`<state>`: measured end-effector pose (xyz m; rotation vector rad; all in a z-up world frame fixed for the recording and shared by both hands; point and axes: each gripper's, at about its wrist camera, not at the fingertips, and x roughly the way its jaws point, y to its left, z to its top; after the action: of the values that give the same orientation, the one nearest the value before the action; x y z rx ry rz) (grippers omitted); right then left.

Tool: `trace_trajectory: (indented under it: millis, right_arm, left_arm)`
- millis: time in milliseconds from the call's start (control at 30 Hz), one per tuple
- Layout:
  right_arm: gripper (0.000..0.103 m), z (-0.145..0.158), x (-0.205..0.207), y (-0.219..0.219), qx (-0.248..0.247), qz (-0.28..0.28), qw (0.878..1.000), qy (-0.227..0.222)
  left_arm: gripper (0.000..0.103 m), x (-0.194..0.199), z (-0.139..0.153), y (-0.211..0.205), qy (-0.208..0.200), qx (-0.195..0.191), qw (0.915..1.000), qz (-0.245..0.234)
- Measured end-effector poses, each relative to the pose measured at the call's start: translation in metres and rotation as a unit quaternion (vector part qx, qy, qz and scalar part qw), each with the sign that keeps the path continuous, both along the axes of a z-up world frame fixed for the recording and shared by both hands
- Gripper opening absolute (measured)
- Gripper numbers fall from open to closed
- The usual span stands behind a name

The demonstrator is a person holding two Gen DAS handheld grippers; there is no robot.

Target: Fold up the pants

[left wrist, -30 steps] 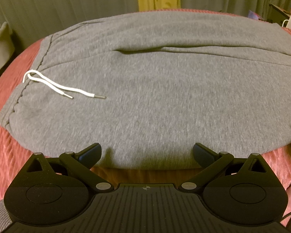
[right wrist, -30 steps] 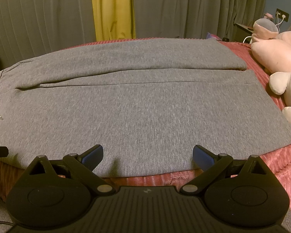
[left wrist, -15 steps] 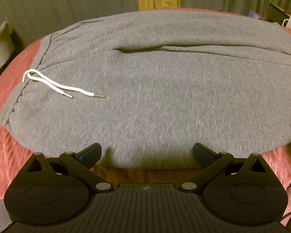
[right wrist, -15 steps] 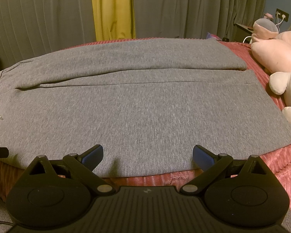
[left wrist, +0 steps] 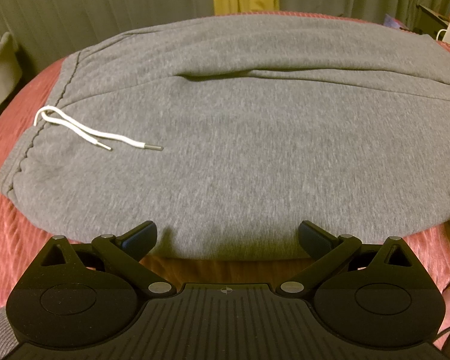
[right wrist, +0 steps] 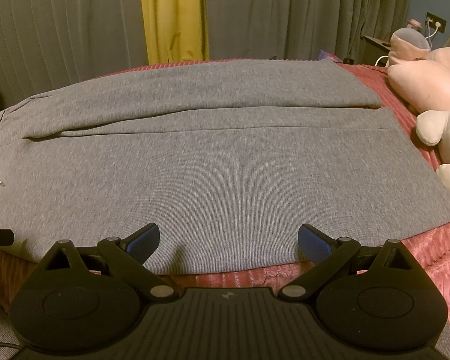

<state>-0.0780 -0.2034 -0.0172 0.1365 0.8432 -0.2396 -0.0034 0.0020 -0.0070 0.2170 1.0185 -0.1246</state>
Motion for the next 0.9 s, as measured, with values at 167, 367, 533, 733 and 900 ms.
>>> trace_trajectory:
  millis: [167,367,533,733,900]
  right_arm:
    - [0.099,0.0003,0.0000,0.0002,0.001,0.000,1.000,-0.001]
    - [0.099,0.0004,0.0002,0.0008,0.001,0.000,1.000,0.000]
    - [0.099,-0.0007,0.0009,0.0022,0.001,0.000,1.000,-0.001]
    - [0.099,0.0005,0.0007,0.0009,0.001,-0.001,1.000,-0.001]
    - [0.099,0.0005,0.0007,0.0009,0.001,-0.001,1.000,-0.001]
  left_arm:
    - [0.103,0.0002,0.0001,0.0000,0.001,0.000,1.0000,0.000]
    - [0.103,-0.0014,-0.0007,0.0000,0.001,0.000,1.0000,0.000]
    - [0.103,-0.0014,-0.0007,-0.0001,0.002,0.000,1.0000,0.000]
    - [0.103,-0.0022,-0.0009,0.0002,0.002,0.000,1.0000,0.000]
    - [0.103,-0.0018,-0.0007,0.0002,0.004,-0.001,1.0000,0.000]
